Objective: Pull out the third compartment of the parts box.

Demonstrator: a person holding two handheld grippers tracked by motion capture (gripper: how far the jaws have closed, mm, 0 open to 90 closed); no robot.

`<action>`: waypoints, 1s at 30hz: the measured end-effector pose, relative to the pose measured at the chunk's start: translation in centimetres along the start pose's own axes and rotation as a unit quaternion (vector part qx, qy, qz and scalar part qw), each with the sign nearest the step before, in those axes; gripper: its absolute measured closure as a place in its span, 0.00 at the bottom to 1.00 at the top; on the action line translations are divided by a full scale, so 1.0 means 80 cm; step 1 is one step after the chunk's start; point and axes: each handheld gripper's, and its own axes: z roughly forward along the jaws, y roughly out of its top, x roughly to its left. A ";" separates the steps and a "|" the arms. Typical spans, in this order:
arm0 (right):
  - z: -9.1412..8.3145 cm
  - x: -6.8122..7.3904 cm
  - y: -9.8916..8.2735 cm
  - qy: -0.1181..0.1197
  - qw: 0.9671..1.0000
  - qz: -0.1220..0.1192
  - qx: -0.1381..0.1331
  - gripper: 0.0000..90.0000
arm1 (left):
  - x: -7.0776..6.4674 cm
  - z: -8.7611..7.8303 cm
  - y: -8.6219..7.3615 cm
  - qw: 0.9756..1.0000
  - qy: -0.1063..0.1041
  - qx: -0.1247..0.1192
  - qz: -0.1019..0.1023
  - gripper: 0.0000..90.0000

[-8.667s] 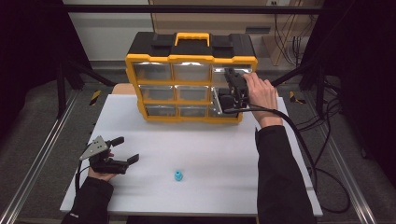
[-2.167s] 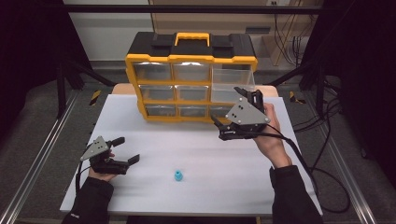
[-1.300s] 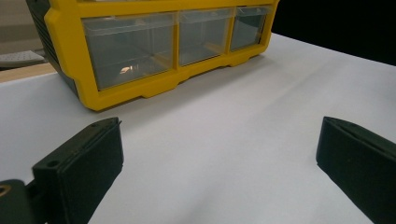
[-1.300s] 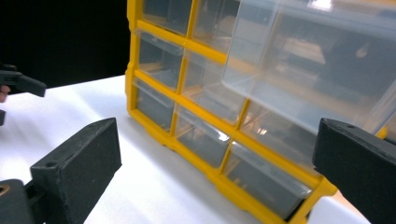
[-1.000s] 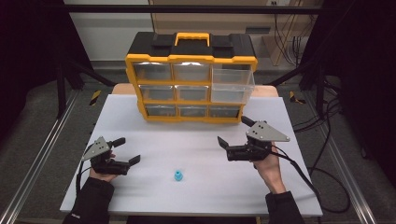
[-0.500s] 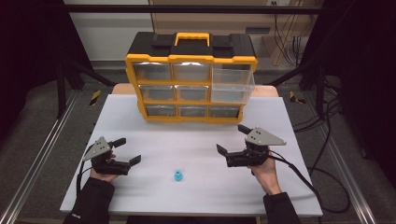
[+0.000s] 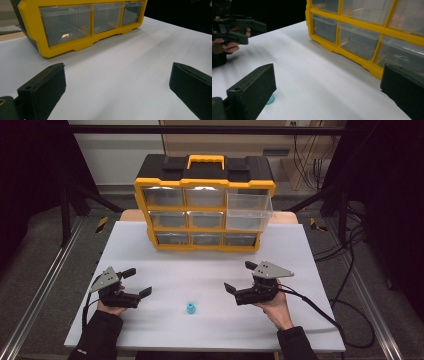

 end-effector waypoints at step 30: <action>0.038 0.031 -0.015 0.052 0.998 0.002 0.023 0.02 | 0.000 0.000 -0.001 1.000 0.004 -0.001 -0.003 0.01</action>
